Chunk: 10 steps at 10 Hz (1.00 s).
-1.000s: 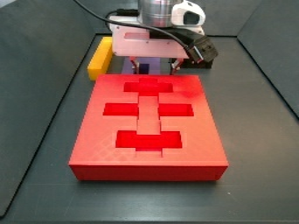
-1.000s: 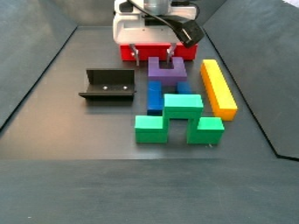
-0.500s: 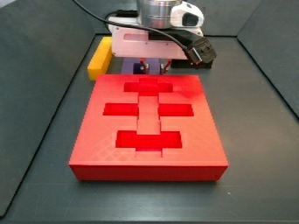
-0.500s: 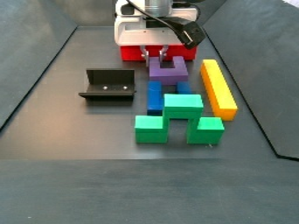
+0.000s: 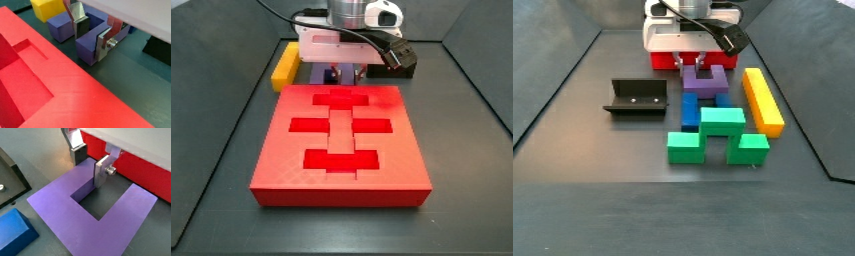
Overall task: Pick up the purple object. Move up. Place the purple object on the fixture. Regrasp the purple object. Move to above the board. Insert the purple object.
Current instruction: Pick up the purple object, then move up.
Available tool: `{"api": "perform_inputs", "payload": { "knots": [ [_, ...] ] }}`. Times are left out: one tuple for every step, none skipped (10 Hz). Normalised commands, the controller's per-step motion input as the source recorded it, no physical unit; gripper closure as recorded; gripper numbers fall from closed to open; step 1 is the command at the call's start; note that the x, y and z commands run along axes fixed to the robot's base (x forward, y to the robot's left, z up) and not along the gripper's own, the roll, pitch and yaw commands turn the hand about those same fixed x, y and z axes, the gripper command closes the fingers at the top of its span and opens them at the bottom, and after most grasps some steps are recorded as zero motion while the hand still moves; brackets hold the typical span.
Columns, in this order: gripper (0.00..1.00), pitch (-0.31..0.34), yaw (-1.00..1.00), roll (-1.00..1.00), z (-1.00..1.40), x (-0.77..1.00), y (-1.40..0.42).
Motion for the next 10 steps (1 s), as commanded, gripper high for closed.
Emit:
{"api": "perform_inputs", "payload": {
  "knots": [
    [1.0, 0.0, 0.0, 0.0, 0.0, 0.0, 0.0],
    [1.0, 0.0, 0.0, 0.0, 0.0, 0.0, 0.0],
    [1.0, 0.0, 0.0, 0.0, 0.0, 0.0, 0.0],
    [1.0, 0.0, 0.0, 0.0, 0.0, 0.0, 0.0],
    [1.0, 0.0, 0.0, 0.0, 0.0, 0.0, 0.0],
    [1.0, 0.0, 0.0, 0.0, 0.0, 0.0, 0.0],
    [1.0, 0.0, 0.0, 0.0, 0.0, 0.0, 0.0],
    [1.0, 0.0, 0.0, 0.0, 0.0, 0.0, 0.0],
    [1.0, 0.0, 0.0, 0.0, 0.83, 0.0, 0.0],
    [1.0, 0.022, 0.03, 0.0, 0.79, -0.04, -0.01]
  ]
}}
